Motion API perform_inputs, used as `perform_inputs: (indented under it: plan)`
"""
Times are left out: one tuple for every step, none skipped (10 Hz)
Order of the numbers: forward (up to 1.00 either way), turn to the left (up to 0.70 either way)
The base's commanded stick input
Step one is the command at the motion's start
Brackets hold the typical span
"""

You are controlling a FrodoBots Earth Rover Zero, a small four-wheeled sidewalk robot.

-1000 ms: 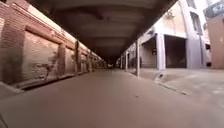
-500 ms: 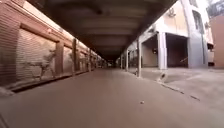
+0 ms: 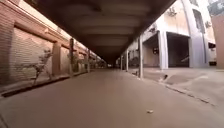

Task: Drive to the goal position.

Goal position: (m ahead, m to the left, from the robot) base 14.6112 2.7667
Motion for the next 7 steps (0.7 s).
perform_inputs:
  plan:
    - [0.7,0.0]
    - [0.7,0.0]
    - [0.7,0.0]
    - [0.7,0.0]
    - [0.7,0.0]
    - [0.7,0.0]
    - [0.7,0.0]
